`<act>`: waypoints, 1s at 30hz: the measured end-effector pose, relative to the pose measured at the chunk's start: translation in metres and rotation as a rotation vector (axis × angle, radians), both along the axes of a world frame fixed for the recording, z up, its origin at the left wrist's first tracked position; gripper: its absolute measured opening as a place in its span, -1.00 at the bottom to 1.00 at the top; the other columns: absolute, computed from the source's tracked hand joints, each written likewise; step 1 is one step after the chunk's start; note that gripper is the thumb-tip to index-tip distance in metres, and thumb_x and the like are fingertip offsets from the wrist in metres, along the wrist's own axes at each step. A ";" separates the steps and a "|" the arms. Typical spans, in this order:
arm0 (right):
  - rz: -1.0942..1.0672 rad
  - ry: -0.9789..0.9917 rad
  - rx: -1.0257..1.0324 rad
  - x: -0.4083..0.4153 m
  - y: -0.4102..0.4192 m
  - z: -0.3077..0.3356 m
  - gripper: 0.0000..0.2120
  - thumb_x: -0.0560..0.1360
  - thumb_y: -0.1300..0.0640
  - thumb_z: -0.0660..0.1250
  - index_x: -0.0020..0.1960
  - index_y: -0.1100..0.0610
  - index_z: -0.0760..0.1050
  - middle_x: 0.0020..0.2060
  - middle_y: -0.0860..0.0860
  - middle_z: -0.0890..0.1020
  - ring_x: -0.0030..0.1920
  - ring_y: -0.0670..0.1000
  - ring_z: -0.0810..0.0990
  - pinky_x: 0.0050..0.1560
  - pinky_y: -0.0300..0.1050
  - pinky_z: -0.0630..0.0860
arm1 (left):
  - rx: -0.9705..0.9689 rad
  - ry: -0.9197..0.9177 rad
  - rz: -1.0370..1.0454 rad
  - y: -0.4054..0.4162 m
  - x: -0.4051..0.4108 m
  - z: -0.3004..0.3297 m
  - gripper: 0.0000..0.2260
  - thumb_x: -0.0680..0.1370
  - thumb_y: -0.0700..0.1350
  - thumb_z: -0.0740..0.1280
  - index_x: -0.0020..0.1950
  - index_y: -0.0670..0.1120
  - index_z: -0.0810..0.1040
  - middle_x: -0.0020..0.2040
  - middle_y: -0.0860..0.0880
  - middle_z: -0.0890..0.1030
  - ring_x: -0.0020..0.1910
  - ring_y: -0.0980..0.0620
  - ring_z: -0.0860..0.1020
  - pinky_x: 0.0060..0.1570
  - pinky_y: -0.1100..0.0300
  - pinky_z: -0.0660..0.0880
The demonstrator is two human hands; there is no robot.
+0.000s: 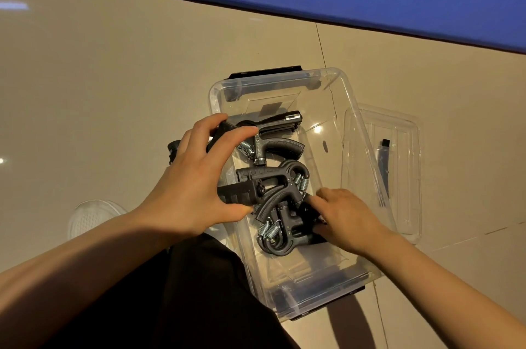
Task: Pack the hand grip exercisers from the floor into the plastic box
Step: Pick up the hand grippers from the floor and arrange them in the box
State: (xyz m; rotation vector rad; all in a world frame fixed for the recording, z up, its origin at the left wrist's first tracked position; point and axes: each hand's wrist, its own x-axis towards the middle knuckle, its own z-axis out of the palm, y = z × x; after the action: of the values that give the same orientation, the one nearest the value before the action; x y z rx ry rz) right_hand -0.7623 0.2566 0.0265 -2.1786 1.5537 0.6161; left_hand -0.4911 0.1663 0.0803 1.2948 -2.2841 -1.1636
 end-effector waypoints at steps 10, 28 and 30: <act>0.218 0.075 0.110 -0.001 0.002 -0.017 -0.35 0.41 0.26 0.31 0.42 0.08 0.14 0.22 0.18 0.41 0.10 0.23 0.47 0.22 0.10 0.37 | -0.006 0.014 -0.003 0.000 0.001 -0.002 -0.09 0.22 -0.01 0.59 0.36 0.35 0.10 0.35 0.17 0.09 0.38 0.08 0.10 0.23 0.14 0.22; -0.342 0.009 -0.288 0.042 -0.014 -0.041 -0.56 0.09 0.28 0.50 -0.07 0.19 0.48 -0.36 0.11 0.55 -0.39 0.17 0.52 -0.40 -0.11 0.27 | 0.015 -0.005 0.004 0.000 0.000 0.000 -0.16 0.17 0.14 0.44 0.37 0.35 0.12 0.34 0.19 0.09 0.38 0.08 0.13 0.20 0.19 0.24; -0.306 -0.006 -0.378 0.044 -0.015 -0.038 -0.50 0.13 0.17 0.51 0.04 0.14 0.49 -0.21 0.08 0.56 -0.25 0.15 0.55 -0.30 -0.04 0.38 | 0.024 0.000 0.003 0.000 0.000 0.000 -0.16 0.17 0.14 0.44 0.37 0.35 0.12 0.35 0.20 0.08 0.38 0.07 0.13 0.21 0.19 0.25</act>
State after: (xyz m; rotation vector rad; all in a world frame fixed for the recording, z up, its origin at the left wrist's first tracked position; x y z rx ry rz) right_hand -0.7182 0.2418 -0.0114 -2.1193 2.0842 0.2327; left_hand -0.4906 0.1662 0.0802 1.3069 -2.2743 -1.1934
